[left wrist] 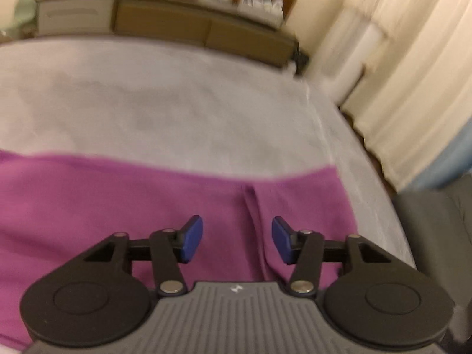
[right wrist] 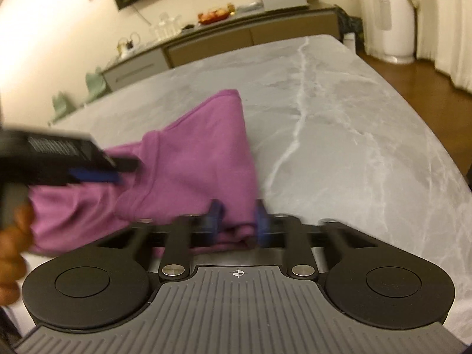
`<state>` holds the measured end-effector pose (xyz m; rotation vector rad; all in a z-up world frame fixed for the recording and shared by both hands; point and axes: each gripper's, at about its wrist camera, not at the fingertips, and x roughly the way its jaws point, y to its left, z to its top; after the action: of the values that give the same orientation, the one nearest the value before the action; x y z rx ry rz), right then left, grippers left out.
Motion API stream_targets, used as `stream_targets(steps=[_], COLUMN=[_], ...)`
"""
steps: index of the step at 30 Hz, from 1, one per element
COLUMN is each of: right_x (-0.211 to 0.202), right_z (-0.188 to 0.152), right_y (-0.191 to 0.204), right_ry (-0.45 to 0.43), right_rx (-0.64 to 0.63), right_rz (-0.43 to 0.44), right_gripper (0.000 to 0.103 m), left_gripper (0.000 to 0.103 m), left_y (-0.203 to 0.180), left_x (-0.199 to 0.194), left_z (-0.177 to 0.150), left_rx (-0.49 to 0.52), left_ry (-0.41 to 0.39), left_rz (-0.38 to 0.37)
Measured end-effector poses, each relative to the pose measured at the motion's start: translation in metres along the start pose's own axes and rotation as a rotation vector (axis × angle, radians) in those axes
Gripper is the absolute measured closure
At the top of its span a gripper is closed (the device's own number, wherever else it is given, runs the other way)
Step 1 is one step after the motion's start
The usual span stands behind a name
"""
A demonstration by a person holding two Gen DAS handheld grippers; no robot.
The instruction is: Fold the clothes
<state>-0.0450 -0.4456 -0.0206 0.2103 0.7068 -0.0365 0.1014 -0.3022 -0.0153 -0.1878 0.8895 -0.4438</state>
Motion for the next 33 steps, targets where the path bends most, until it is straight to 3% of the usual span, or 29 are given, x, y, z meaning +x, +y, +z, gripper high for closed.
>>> stream_targets(steps=[3, 4, 6, 7, 8, 9, 10, 11, 13, 14, 15, 18, 19, 22, 25, 29, 32, 33], right_x=[-0.019, -0.025, -0.036, -0.039, -0.043, -0.046, -0.047, -0.047, -0.05, -0.056, -0.062, -0.06, -0.052, -0.021, 0.006, 0.004, -0.005, -0.007], right_z=[0.002, 0.001, -0.001, -0.003, -0.005, -0.007, -0.01, -0.012, -0.016, -0.015, -0.014, -0.006, -0.004, -0.006, -0.015, -0.016, -0.019, -0.021], right_y=[0.038, 0.053, 0.083, 0.096, 0.109, 0.121, 0.129, 0.137, 0.144, 0.145, 0.144, 0.142, 0.143, 0.153, 0.165, 0.168, 0.166, 0.165], right_ry=[-0.084, -0.109, -0.158, -0.173, -0.186, -0.196, -0.194, -0.19, -0.184, -0.195, -0.211, -0.188, -0.158, -0.042, 0.062, 0.06, 0.058, 0.057], right_rx=[-0.184, -0.246, -0.353, -0.393, -0.427, -0.451, -0.467, -0.482, -0.483, -0.468, -0.448, -0.355, -0.338, -0.339, -0.385, -0.434, -0.437, -0.438], right_rz=[-0.085, -0.109, -0.14, -0.146, -0.142, -0.127, -0.106, -0.085, -0.01, 0.038, 0.089, 0.174, 0.174, 0.143, 0.085, 0.071, 0.078, 0.08], right_gripper=[0.094, 0.094, 0.095, 0.095, 0.095, 0.095, 0.095, 0.095, 0.087, 0.074, 0.068, 0.066, 0.066, 0.082, 0.083, 0.083, 0.074, 0.074], left_gripper=[0.028, 0.017, 0.014, 0.02, 0.056, 0.078, 0.09, 0.091, 0.091, 0.091, 0.091, 0.09, 0.089, 0.084, 0.081, 0.076, 0.069, 0.07], left_y=[-0.016, -0.022, -0.034, -0.038, -0.039, -0.032, -0.024, -0.01, 0.028, 0.05, 0.07, 0.115, 0.121, 0.122, 0.127, 0.132, 0.137, 0.135], left_x=[-0.018, -0.017, -0.007, -0.002, 0.002, 0.003, 0.004, -0.001, -0.018, -0.024, -0.026, -0.016, -0.012, -0.01, -0.008, -0.033, -0.061, -0.058], left_z=[0.011, 0.014, 0.014, 0.012, 0.011, 0.01, 0.009, 0.009, 0.011, 0.011, 0.008, -0.004, -0.007, -0.01, -0.016, -0.018, -0.025, -0.032], left_rx=[0.044, 0.058, 0.086, 0.1, 0.116, 0.111, 0.103, 0.073, 0.007, -0.037, -0.067, -0.132, -0.149, -0.135, -0.096, -0.095, -0.103, -0.084], left_ry=[-0.015, 0.006, 0.061, 0.074, 0.083, 0.097, 0.111, 0.105, 0.061, 0.052, 0.059, 0.115, 0.121, 0.116, 0.116, 0.062, -0.013, 0.02], left_rz=[-0.115, -0.162, -0.218, -0.218, -0.208, -0.19, -0.17, -0.171, -0.144, -0.14, -0.126, -0.082, -0.087, -0.085, -0.071, -0.036, -0.137, -0.174])
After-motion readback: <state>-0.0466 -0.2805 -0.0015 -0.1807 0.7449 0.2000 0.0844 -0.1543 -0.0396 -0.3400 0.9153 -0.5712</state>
